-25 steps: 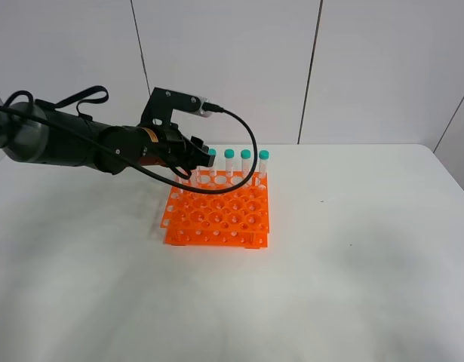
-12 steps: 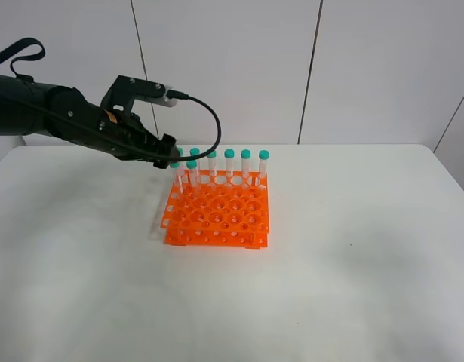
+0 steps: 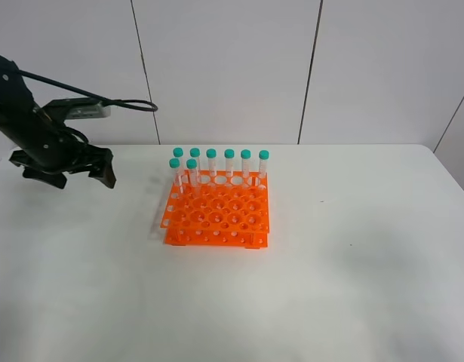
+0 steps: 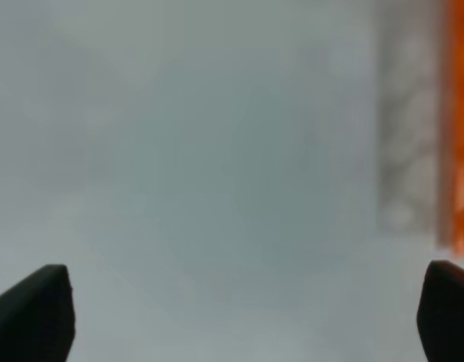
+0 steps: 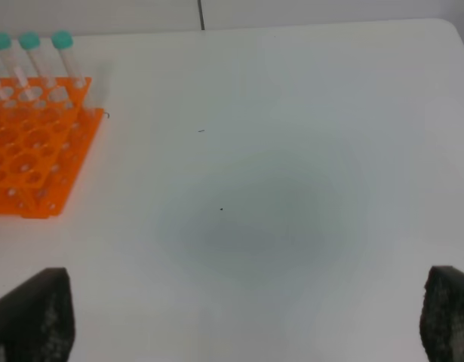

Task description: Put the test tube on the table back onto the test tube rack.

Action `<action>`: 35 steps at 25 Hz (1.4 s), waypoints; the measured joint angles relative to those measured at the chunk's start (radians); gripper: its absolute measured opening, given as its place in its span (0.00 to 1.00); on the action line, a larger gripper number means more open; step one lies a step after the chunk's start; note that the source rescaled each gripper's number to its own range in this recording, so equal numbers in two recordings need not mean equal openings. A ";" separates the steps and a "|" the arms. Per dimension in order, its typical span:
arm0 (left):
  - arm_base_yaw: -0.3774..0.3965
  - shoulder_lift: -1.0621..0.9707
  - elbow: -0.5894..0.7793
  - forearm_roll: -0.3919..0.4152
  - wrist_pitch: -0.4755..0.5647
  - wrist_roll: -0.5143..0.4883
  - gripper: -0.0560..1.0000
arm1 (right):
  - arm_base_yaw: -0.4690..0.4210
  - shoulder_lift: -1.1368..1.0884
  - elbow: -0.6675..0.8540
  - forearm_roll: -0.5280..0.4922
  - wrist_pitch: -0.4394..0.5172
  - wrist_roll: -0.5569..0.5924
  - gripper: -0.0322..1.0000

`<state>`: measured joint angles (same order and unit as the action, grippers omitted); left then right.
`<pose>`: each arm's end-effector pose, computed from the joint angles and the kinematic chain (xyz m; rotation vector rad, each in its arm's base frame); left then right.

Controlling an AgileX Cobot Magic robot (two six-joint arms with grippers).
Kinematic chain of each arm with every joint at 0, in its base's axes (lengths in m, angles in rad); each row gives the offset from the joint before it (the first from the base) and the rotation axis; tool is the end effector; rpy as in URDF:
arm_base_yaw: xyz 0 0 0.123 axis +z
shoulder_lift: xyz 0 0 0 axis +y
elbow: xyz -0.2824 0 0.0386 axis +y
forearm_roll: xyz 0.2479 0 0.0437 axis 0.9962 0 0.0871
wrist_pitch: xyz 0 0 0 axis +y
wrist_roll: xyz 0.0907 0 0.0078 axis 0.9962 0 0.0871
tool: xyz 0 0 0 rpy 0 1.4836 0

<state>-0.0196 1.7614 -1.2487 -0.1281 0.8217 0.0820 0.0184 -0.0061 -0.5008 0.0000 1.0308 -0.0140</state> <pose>0.3577 -0.0155 0.2236 0.0416 2.8118 -0.1376 -0.0047 -0.0001 0.2798 -0.0325 2.0072 0.0028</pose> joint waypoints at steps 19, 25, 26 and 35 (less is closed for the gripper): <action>0.100 -0.410 0.273 0.058 0.230 -0.030 1.00 | 0.000 0.000 0.000 0.000 0.000 0.000 1.00; 0.100 -0.808 0.512 0.058 0.236 -0.030 1.00 | 0.000 0.000 0.000 0.000 0.000 0.000 1.00; 0.100 -0.884 0.547 0.058 0.236 -0.030 1.00 | 0.000 0.000 0.000 0.000 0.000 0.000 1.00; 0.100 -1.401 0.749 0.065 0.239 -0.029 1.00 | 0.000 0.000 0.000 0.000 0.000 0.000 1.00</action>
<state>0.0801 0.3605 -0.4994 -0.0633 1.0608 0.0526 0.0184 -0.0061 -0.5008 0.0000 1.0308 -0.0140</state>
